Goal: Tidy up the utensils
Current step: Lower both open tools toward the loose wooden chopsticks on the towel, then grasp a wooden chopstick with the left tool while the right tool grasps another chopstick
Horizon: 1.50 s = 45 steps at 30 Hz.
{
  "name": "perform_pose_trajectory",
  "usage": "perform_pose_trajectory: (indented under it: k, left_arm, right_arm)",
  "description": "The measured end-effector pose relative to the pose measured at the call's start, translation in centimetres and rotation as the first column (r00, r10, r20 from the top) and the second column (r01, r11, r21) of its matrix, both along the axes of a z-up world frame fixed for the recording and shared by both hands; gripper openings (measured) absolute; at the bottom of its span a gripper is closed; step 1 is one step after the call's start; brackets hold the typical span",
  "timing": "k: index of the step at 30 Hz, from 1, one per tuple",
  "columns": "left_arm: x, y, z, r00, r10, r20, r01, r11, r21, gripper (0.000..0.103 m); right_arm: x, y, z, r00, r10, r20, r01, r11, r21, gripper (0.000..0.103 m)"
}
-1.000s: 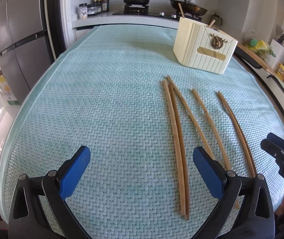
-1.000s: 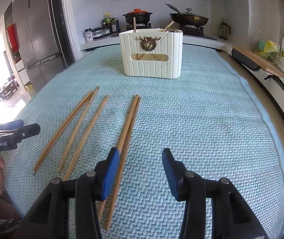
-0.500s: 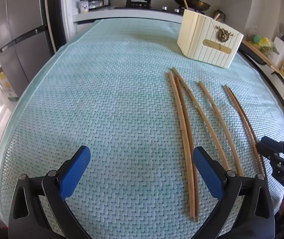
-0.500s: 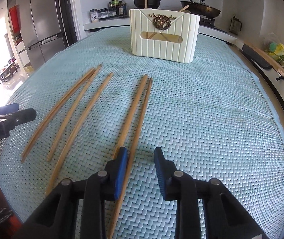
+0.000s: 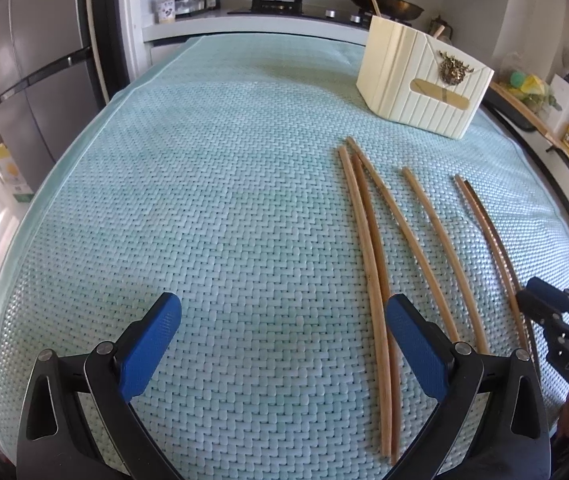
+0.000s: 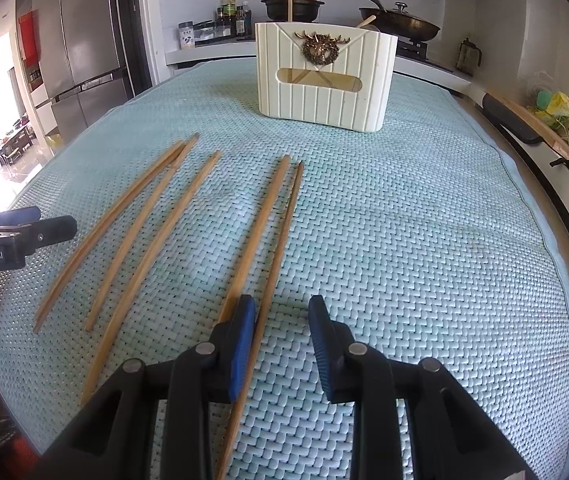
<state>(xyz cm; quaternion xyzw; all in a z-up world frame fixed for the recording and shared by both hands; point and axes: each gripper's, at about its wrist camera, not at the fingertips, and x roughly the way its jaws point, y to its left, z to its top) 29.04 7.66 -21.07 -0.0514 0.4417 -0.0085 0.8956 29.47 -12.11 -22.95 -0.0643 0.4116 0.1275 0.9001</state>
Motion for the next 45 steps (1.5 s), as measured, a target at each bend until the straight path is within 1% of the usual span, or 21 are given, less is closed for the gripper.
perform_pose_trajectory:
  k: [2, 4, 7, 12, 14, 16, 23, 29, 35, 36, 38, 39, 40, 41, 42, 43, 44, 45]
  left_arm:
    - [0.4, -0.4, 0.0, 1.000, -0.010, 0.000, 0.010, 1.000, 0.015, 0.102]
    - [0.8, -0.9, -0.2, 1.000, -0.017, -0.006, 0.017, 0.999, 0.047, 0.102]
    - [1.3, -1.3, -0.7, 0.999, -0.025, -0.026, 0.026, 0.997, 0.076, 0.102]
    - [1.8, -0.7, -1.0, 0.999, -0.028, -0.038, 0.030, 0.999, 0.043, 0.102]
    - [2.4, -0.3, -1.0, 0.999, -0.013, -0.043, 0.015, 0.998, 0.055, 0.102]
    - [2.7, -0.3, -1.2, 0.999, -0.007, -0.052, 0.011, 0.997, 0.083, 0.102]
    - [4.6, -0.7, -1.2, 0.996, -0.063, -0.061, 0.068, 0.993, 0.095, 0.102]
    - [8.2, -0.5, -1.2, 0.989, -0.120, -0.086, 0.128, 0.988, 0.086, 0.102]
    - [12.1, -1.0, -1.3, 0.974, -0.196, -0.117, 0.207, 0.974, 0.088, 0.101]
    - [12.7, -1.1, -1.3, 0.971, -0.206, -0.118, 0.217, 0.972, 0.087, 0.099]
    - [13.6, -1.2, -1.0, 0.967, -0.224, -0.118, 0.235, 0.969, 0.081, 0.088]
    - [14.1, -1.2, -0.9, 0.966, -0.231, -0.119, 0.241, 0.967, 0.078, 0.085]
    - [14.5, -1.3, -0.7, 0.964, -0.236, -0.122, 0.246, 0.966, 0.078, 0.077]
    - [14.8, -1.4, -0.5, 0.963, -0.239, -0.127, 0.250, 0.965, 0.080, 0.065]
    - [15.0, -1.5, -0.4, 0.961, -0.244, -0.129, 0.256, 0.963, 0.081, 0.059]
    - [15.1, -1.7, -0.2, 0.958, -0.255, -0.133, 0.266, 0.961, 0.076, 0.045]
    - [15.1, -2.0, -0.2, 0.955, -0.265, -0.135, 0.276, 0.958, 0.073, 0.032]
    - [15.1, -2.1, -0.1, 0.952, -0.276, -0.135, 0.287, 0.956, 0.066, 0.026]
  right_arm:
    - [0.0, 0.0, 0.0, 1.000, 0.000, 0.002, 0.000, 1.000, 0.000, 0.028]
    - [0.0, 0.0, 0.0, 1.000, 0.000, 0.001, 0.000, 1.000, 0.001, 0.028]
    - [0.0, -0.1, 0.0, 1.000, 0.000, 0.000, 0.000, 1.000, 0.003, 0.028]
    - [-0.2, -0.2, 0.0, 1.000, -0.001, 0.000, 0.001, 1.000, 0.001, 0.027]
    - [-0.1, -0.1, 0.1, 1.000, -0.002, -0.002, 0.002, 1.000, -0.001, 0.026]
    - [0.0, -0.2, 0.1, 1.000, -0.004, -0.002, 0.004, 1.000, -0.005, 0.026]
    - [0.7, -0.3, 0.1, 1.000, -0.012, -0.009, 0.012, 1.000, -0.013, 0.026]
    - [3.4, -0.3, 0.3, 0.999, -0.003, -0.033, 0.002, 1.000, -0.014, 0.026]
    - [8.3, 0.3, 0.4, 0.998, 0.015, -0.059, -0.016, 1.000, -0.025, 0.026]
    - [9.2, 0.3, 0.4, 0.998, 0.017, -0.067, -0.019, 1.000, -0.020, 0.026]
    - [10.8, 0.6, 0.3, 0.997, 0.028, -0.075, -0.030, 0.999, -0.027, 0.026]
    - [11.4, 0.8, 0.3, 0.996, 0.035, -0.083, -0.038, 0.999, -0.031, 0.026]
    - [12.0, 1.1, 0.3, 0.995, 0.043, -0.094, -0.047, 0.998, -0.034, 0.026]
    - [12.5, 1.4, 0.4, 0.994, 0.050, -0.100, -0.054, 0.998, -0.036, 0.026]
    - [12.9, 1.6, 0.4, 0.992, 0.056, -0.115, -0.060, 0.998, -0.032, 0.025]
    - [13.2, 1.8, 0.5, 0.990, 0.060, -0.124, -0.064, 0.998, -0.027, 0.024]
    - [13.4, 1.9, 0.5, 0.989, 0.063, -0.130, -0.067, 0.997, -0.024, 0.017]
    - [13.6, 2.0, 0.5, 0.988, 0.067, -0.136, -0.070, 0.997, -0.016, 0.011]
